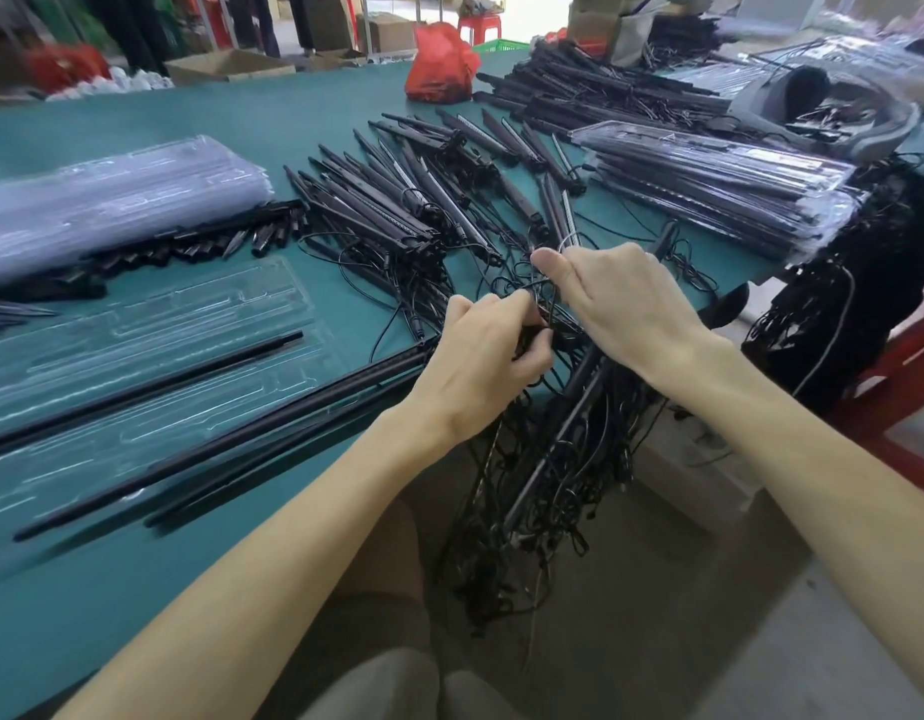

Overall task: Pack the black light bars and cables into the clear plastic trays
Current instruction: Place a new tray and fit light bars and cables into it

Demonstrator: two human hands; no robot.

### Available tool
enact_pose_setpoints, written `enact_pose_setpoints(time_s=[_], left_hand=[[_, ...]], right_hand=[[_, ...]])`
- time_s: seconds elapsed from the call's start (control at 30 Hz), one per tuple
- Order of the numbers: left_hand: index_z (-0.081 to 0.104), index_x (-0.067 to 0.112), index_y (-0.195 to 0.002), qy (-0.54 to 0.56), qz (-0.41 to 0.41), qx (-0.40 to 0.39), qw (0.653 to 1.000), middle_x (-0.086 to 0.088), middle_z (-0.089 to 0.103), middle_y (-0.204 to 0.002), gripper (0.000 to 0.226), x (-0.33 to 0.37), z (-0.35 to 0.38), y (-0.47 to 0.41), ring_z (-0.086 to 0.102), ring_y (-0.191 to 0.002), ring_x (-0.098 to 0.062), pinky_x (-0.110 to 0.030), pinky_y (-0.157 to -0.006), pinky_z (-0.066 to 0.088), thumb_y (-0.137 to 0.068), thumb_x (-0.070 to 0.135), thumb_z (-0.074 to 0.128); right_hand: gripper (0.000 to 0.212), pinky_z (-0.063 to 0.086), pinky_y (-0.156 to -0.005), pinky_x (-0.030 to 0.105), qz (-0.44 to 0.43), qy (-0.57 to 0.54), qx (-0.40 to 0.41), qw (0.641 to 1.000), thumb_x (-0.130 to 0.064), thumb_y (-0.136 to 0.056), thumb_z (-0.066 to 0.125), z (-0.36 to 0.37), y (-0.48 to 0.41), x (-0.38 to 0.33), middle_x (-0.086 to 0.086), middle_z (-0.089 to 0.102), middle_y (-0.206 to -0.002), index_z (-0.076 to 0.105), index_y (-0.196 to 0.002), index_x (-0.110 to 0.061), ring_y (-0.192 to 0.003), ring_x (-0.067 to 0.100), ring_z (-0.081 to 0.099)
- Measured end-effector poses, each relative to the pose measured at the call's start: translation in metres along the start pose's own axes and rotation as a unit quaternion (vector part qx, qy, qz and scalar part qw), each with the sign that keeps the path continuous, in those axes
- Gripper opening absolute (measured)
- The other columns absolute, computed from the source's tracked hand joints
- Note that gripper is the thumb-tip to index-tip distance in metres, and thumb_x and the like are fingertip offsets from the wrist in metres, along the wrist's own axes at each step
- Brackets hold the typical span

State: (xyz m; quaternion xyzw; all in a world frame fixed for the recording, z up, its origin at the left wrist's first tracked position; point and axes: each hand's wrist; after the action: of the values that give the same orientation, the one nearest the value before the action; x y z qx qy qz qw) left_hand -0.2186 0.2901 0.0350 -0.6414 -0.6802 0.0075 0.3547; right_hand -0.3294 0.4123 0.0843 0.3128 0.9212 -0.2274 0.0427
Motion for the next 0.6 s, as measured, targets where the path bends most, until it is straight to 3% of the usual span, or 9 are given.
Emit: enact_pose_setpoints(time_s=[0.1,0.23,0.33,0.43,0.6], left_hand=[[0.055,0.010,-0.091,0.045,-0.024,0.010,0.999,-0.002,0.065,-0.084,0.015,0.001,0.001,0.000,0.055,-0.077,-0.022,-0.038,-0.096,0.032,-0.098,0.023,0.056],[0.060,0.012,-0.096,0.075,-0.030,0.033,0.996,0.003,0.065,-0.095,0.007,0.002,-0.002,-0.003,0.057,-0.089,-0.016,-0.037,-0.096,0.032,-0.094,0.019,0.060],[0.062,0.011,-0.094,0.094,-0.031,0.020,0.995,0.005,0.067,-0.093,0.007,-0.001,-0.008,-0.005,0.059,-0.085,-0.017,-0.040,-0.102,0.034,-0.093,0.018,0.062],[0.061,0.010,-0.092,0.073,-0.032,0.003,0.997,0.005,0.065,-0.082,0.010,-0.003,-0.012,-0.005,0.052,-0.069,-0.015,-0.043,-0.105,0.033,-0.094,0.020,0.062],[0.064,0.007,-0.091,0.099,-0.044,-0.025,0.994,0.001,0.068,-0.083,0.012,-0.002,-0.016,-0.009,0.062,-0.083,-0.023,-0.050,-0.104,0.038,-0.092,0.019,0.065]], right_hand=[[0.066,0.053,-0.067,0.047,0.006,-0.011,0.010,1.000,-0.059,-0.106,0.025,0.002,-0.001,0.001,0.005,0.055,-0.062,0.051,-0.068,-0.010,-0.061,0.030,0.057],[0.055,0.049,-0.064,0.043,-0.021,-0.045,0.043,0.998,-0.050,-0.107,0.034,0.005,-0.002,-0.002,-0.001,0.051,-0.058,0.044,-0.063,-0.018,-0.056,0.025,0.053],[0.053,0.049,-0.063,0.043,-0.023,-0.069,-0.015,0.997,-0.049,-0.105,0.042,0.004,-0.004,0.000,0.001,0.054,-0.060,0.050,-0.062,-0.018,-0.058,0.022,0.054],[0.051,0.049,-0.065,0.041,-0.025,-0.086,-0.079,0.993,-0.049,-0.103,0.047,0.000,-0.005,0.004,0.004,0.061,-0.068,0.064,-0.077,-0.009,-0.065,0.021,0.058],[0.009,0.047,-0.074,0.031,-0.051,-0.090,-0.163,0.981,-0.024,-0.098,0.061,-0.012,-0.009,0.011,-0.007,0.066,-0.083,0.067,-0.097,-0.019,-0.077,0.006,0.060]])
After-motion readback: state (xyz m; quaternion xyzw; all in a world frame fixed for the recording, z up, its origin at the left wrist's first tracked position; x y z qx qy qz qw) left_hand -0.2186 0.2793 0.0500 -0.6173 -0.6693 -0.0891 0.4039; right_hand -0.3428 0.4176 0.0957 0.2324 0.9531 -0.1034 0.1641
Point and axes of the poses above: each hand's wrist, its own y-axis away from the middle knuckle, its own z-axis out of the palm, x = y × z
